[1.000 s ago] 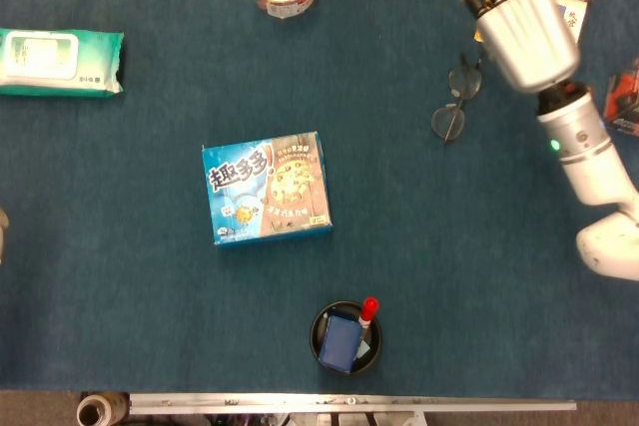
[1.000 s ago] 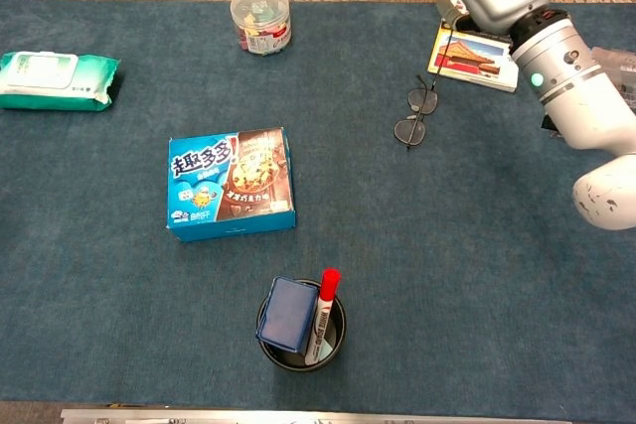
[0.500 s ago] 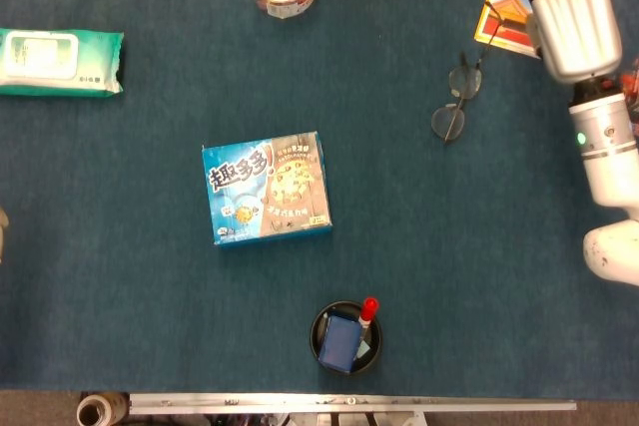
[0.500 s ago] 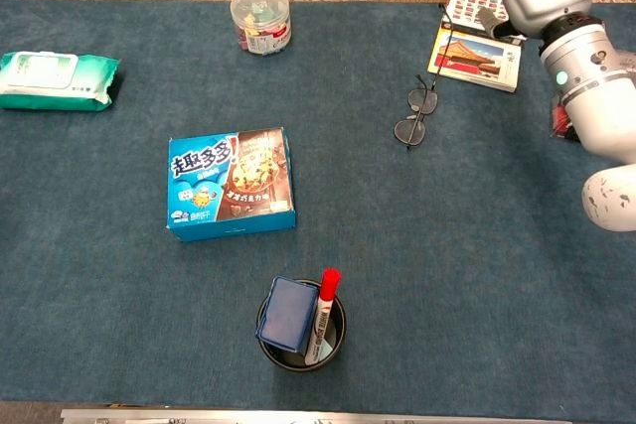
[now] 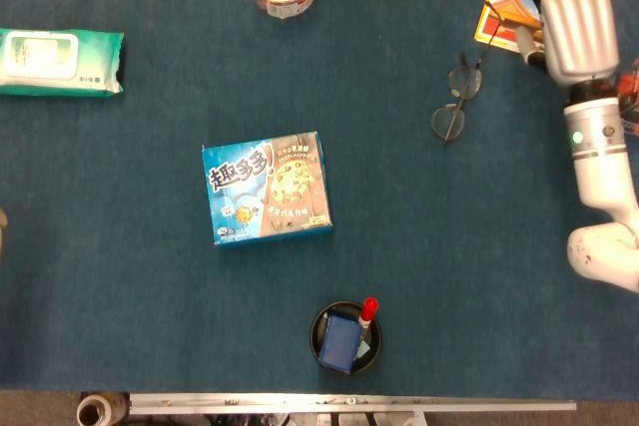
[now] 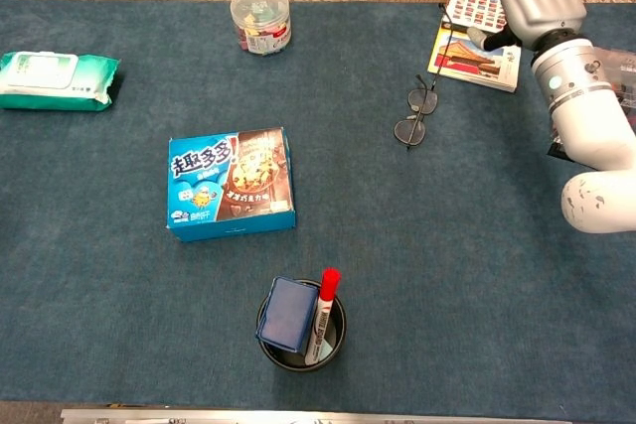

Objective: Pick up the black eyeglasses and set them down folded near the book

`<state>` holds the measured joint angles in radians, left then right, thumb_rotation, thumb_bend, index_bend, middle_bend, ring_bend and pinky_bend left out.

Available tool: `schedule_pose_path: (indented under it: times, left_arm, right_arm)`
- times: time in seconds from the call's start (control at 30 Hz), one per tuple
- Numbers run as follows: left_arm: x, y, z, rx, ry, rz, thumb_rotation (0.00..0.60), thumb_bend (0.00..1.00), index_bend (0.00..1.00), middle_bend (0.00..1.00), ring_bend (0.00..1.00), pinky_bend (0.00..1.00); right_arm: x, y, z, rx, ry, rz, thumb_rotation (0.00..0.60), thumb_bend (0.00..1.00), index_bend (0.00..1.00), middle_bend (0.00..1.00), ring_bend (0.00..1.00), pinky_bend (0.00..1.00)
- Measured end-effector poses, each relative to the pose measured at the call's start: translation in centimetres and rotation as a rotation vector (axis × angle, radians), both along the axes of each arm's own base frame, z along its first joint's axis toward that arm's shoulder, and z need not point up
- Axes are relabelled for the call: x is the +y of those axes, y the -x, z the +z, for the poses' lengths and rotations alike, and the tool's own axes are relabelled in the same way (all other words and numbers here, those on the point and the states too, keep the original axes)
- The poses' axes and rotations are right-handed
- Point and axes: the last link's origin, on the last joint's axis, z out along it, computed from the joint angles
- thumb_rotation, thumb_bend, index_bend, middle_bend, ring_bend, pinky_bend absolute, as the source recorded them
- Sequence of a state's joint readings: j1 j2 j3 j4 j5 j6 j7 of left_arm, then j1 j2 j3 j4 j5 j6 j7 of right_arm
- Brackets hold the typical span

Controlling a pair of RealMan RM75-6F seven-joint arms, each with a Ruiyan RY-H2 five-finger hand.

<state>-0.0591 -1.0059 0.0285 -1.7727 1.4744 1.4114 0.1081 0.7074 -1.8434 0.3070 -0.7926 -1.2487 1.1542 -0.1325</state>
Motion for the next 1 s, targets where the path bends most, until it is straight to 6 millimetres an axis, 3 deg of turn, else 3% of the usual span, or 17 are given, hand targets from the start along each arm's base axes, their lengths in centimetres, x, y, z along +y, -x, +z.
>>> schedule_pose_path:
  times: [0.53, 1.0]
  left_arm:
    - [-0.1, -0.1, 0.0, -0.002, 0.0, -0.003, 0.6, 0.48, 0.52, 0.45, 0.37, 0.46]
    - [-0.1, -0.2, 0.2, -0.007, -0.005, -0.008, 0.6, 0.48, 0.52, 0.45, 0.37, 0.46]
  right_arm:
    - [-0.7, -0.1, -1.7, -0.278, -0.029, -0.083, 0.6, 0.28, 0.4, 0.31, 0.13, 0.24]
    - [-1.2, -0.3, -3.3, -0.407, -0.063, -0.147, 0.6, 0.31, 0.5, 0.35, 0.16, 0.24]
